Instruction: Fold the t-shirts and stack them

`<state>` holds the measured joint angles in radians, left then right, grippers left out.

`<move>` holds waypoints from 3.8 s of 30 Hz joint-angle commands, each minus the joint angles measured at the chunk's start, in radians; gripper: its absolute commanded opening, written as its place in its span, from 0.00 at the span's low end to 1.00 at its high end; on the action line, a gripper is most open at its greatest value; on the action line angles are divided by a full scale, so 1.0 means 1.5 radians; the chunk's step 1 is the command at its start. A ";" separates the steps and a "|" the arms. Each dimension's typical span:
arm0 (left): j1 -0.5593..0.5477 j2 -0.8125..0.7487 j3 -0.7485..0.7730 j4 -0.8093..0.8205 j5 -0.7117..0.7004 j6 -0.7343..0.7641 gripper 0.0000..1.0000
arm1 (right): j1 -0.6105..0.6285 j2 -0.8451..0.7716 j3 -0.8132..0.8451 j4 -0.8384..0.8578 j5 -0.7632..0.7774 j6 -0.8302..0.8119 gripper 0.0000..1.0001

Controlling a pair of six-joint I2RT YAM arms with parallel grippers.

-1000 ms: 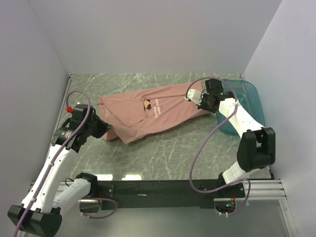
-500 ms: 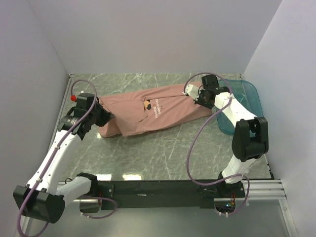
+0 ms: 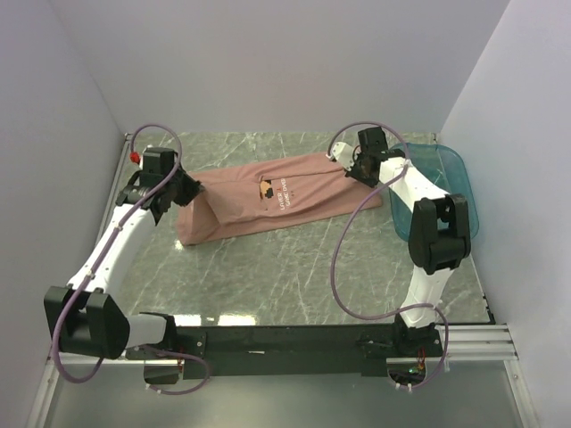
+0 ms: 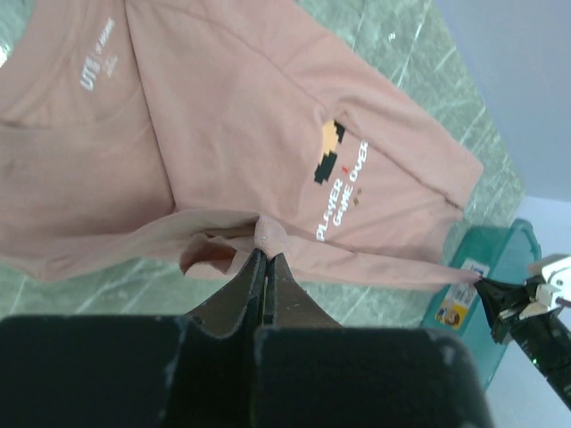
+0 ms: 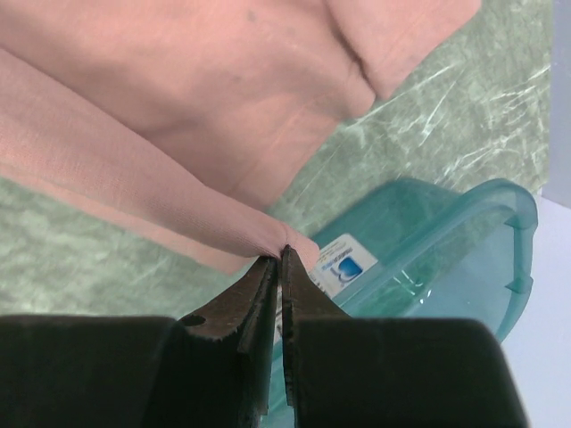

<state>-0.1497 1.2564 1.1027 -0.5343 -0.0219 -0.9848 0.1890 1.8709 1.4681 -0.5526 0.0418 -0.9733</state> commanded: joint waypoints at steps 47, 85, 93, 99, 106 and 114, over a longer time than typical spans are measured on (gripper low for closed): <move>0.064 0.183 0.131 0.107 0.060 0.063 0.00 | -0.009 0.218 0.227 0.049 0.067 0.088 0.10; 0.073 0.315 0.214 0.107 0.042 0.063 0.00 | -0.008 0.200 0.244 0.094 0.053 0.174 0.57; 0.076 0.375 0.244 0.104 0.040 0.064 0.00 | -0.006 0.087 0.175 0.038 -0.139 0.213 0.58; 0.085 0.420 0.269 0.098 0.039 0.065 0.00 | 0.006 -0.029 0.055 0.066 -0.213 0.239 0.58; 0.092 0.464 0.301 0.094 0.046 0.060 0.00 | 0.011 -0.093 -0.005 0.061 -0.257 0.247 0.58; 0.097 0.483 0.311 0.096 0.057 0.062 0.00 | 0.024 -0.132 -0.045 0.068 -0.275 0.258 0.58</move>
<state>-0.0105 1.9739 1.5169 -0.4088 0.0509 -0.9031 0.2100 1.7416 1.4090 -0.4725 -0.3386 -0.6056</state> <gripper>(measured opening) 0.012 0.581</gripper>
